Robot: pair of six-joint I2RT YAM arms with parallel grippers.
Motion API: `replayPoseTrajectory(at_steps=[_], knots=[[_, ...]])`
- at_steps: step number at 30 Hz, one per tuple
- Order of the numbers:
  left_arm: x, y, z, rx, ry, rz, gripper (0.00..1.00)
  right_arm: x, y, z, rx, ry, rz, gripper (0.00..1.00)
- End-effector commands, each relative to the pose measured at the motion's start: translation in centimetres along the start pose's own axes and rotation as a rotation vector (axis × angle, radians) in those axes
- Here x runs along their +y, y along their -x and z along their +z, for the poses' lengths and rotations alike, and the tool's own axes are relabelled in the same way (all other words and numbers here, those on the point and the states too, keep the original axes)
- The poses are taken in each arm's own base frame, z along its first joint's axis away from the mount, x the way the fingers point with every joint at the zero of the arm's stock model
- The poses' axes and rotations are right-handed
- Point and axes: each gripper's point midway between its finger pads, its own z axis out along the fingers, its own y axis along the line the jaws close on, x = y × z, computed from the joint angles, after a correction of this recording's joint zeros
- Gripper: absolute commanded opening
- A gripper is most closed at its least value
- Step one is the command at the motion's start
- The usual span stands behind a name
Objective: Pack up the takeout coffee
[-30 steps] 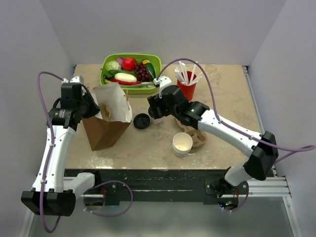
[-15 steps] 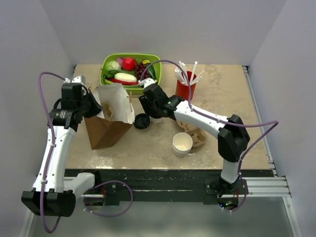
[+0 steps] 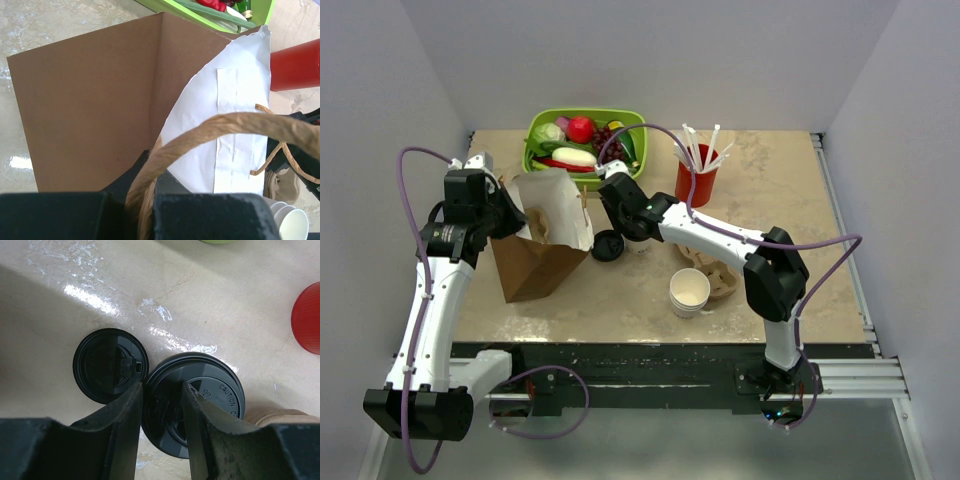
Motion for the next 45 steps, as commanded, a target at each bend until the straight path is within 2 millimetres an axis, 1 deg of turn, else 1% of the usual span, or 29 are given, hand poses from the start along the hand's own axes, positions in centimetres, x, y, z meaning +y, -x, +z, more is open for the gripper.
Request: replayPoseTrajectory(at_steps=[1,3,4,6,8,10,11,12,15,19,21,23,25,26,27,28,29,31,32,33,35,36,38,39,40,45], knots=[[-0.2,0.4,0.1,-0.023,-0.019,0.032,0.00,0.3,1.8,-1.1,-0.043,-0.042,0.031,0.40],[-0.2,0.5,0.2,-0.028,-0.020,0.030,0.00,0.1,1.5,-0.9,-0.033,-0.066,0.028,0.40],[-0.3,0.5,0.1,-0.028,-0.022,0.030,0.00,0.1,1.7,-1.0,-0.035,-0.077,0.034,0.39],[-0.3,0.6,0.0,-0.033,-0.024,0.029,0.00,-0.2,1.0,-0.5,-0.012,-0.104,0.027,0.36],[-0.3,0.7,0.0,-0.035,-0.023,0.029,0.00,-0.6,1.0,-0.3,-0.008,-0.132,0.028,0.35],[-0.4,0.6,0.1,-0.030,-0.025,0.028,0.00,-0.7,0.5,-0.1,0.009,-0.151,0.023,0.34],[-0.5,0.7,0.1,-0.032,-0.029,0.028,0.00,-1.0,0.5,-0.1,0.011,-0.166,0.022,0.32],[-0.5,0.6,0.1,-0.030,-0.028,0.026,0.00,-1.0,0.4,-0.1,0.009,-0.169,0.021,0.25],[-0.5,0.6,0.1,-0.028,-0.029,0.023,0.00,-1.3,0.5,-0.1,0.006,-0.188,0.025,0.20],[-0.9,0.9,-0.2,-0.037,-0.042,0.014,0.00,-1.5,0.9,-0.6,-0.010,-0.198,0.044,0.09],[-1.2,1.1,-0.5,-0.043,-0.052,0.007,0.00,-1.6,1.0,-0.7,-0.015,-0.198,0.049,0.07],[-1.7,1.3,-0.7,-0.045,-0.081,0.004,0.00,-1.6,1.0,-0.8,-0.018,-0.200,0.052,0.00],[-2.2,1.4,-1.0,-0.048,-0.102,-0.003,0.00,-1.7,0.9,-0.8,-0.021,-0.205,0.052,0.00],[-2.4,1.5,-1.1,-0.052,-0.110,-0.006,0.00,-1.8,1.3,-1.1,-0.034,-0.204,0.061,0.00],[-2.6,1.6,-1.3,-0.053,-0.120,-0.011,0.00,-1.9,1.1,-1.0,-0.032,-0.206,0.058,0.00],[-3.0,1.7,-1.5,-0.053,-0.139,-0.013,0.00,-2.0,1.3,-1.3,-0.041,-0.206,0.058,0.00],[-3.3,2.0,-1.8,-0.063,-0.149,-0.017,0.00,-2.0,2.0,-1.8,-0.066,-0.196,0.068,0.00],[-3.5,2.4,-2.0,-0.075,-0.155,-0.026,0.00,-2.2,2.1,-2.1,-0.081,-0.192,0.058,0.00],[-3.7,2.6,-2.1,-0.080,-0.160,-0.034,0.00,-2.0,2.7,-2.3,-0.109,-0.177,0.061,0.00],[-3.9,2.7,-2.2,-0.079,-0.167,-0.038,0.00,-2.4,2.9,-3.0,-0.128,-0.171,0.062,0.00],[-4.0,2.7,-2.0,-0.074,-0.166,-0.054,0.00,-2.5,3.6,-3.7,-0.162,-0.157,0.049,0.00],[-3.9,2.7,-1.9,-0.070,-0.160,-0.059,0.00,-2.8,3.6,-4.2,-0.171,-0.154,0.035,0.00],[-3.7,2.5,-1.4,-0.055,-0.148,-0.074,0.00,-2.9,3.9,-4.5,-0.194,-0.146,0.025,0.00],[-3.6,2.5,-1.2,-0.051,-0.137,-0.082,0.00,-3.0,3.7,-4.5,-0.191,-0.147,0.005,0.00],[-3.5,2.4,-0.8,-0.042,-0.133,-0.083,0.00,-3.1,3.8,-4.7,-0.199,-0.144,-0.001,0.00],[-3.0,2.4,-0.2,-0.033,-0.103,-0.083,0.00,-2.9,3.4,-4.1,-0.186,-0.139,-0.060,0.00]])
